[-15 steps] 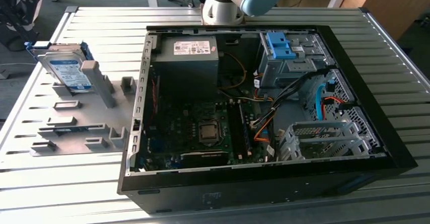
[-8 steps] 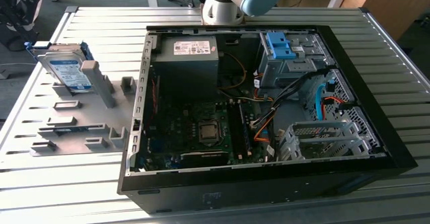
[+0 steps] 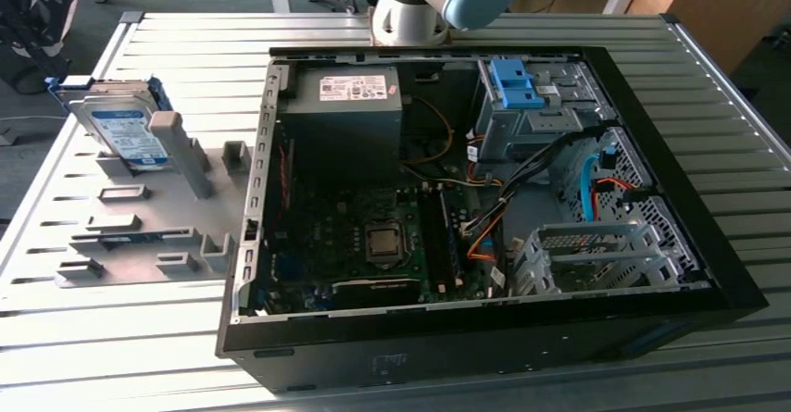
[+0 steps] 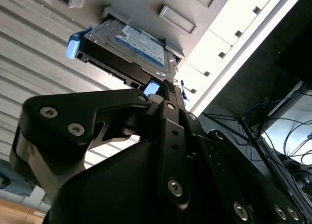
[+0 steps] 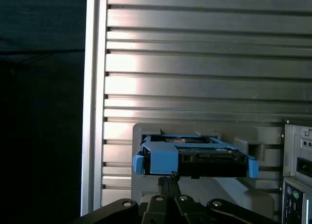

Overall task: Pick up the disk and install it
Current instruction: 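Pick up the disk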

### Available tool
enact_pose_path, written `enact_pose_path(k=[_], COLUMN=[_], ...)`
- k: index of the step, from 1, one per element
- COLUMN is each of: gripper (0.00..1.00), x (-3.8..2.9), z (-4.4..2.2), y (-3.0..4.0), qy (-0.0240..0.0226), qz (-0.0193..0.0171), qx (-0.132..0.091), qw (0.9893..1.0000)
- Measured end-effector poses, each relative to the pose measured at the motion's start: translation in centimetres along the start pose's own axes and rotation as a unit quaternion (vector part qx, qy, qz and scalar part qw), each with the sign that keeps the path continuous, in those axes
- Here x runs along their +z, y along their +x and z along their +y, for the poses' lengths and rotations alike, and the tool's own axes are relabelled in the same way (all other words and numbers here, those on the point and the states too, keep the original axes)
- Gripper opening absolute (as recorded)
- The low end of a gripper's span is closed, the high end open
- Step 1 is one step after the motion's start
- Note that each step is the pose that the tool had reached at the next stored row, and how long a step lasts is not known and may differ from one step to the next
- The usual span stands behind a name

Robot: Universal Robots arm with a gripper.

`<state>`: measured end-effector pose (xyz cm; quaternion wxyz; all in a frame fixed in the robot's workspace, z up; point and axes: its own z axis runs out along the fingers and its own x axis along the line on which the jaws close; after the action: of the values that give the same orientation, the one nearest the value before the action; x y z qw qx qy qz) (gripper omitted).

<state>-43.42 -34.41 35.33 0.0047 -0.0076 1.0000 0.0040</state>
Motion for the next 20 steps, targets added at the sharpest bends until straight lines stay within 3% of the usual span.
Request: enact_pose_path(k=[20], gripper=[0.11], x=[0.0], z=[0.0], y=[0.0], qy=[-0.0002], qz=[0.0002], qx=[-0.021], qw=[0.9998])
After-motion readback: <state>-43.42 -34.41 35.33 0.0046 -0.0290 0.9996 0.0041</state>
